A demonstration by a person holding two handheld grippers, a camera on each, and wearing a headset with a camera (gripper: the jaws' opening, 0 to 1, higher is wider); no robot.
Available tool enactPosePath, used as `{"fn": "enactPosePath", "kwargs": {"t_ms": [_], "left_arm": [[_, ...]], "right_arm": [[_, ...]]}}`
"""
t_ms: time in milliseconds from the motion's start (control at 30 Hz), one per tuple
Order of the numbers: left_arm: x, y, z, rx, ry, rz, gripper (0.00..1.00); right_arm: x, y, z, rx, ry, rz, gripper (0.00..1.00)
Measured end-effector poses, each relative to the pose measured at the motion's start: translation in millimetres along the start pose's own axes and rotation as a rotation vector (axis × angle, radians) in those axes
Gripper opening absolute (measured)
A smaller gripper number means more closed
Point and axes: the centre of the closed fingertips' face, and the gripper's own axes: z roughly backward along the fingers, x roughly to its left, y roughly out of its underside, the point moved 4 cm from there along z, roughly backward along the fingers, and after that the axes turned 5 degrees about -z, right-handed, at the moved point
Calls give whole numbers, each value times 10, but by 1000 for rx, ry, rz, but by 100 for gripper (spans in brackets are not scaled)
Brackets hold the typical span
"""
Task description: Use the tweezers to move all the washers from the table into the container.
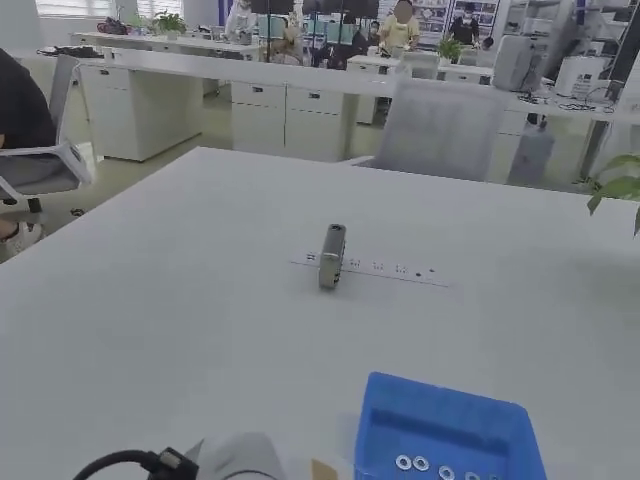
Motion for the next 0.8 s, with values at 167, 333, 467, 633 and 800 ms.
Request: {"fn": "enactPosePath", "kwargs": {"t_ms": [167,333,467,633,800], "left_arm": [[43,34,22,-15,-7,32,0],[109,138,49,0,-29,56,0],[127,136,78,-21,-43,87,0],[136,131,117,-45,-77,116,8],[123,142,198,-85,-128,166,16]], "right_arm": [[-25,50,-43,42,3,36,2],[-73,59,-43,36,10,38,2],[-99,79,-47,43,8,63,3],[-128,144,-55,54,-11,88,3],[-147,191,-60,55,-37,97,4]]}}
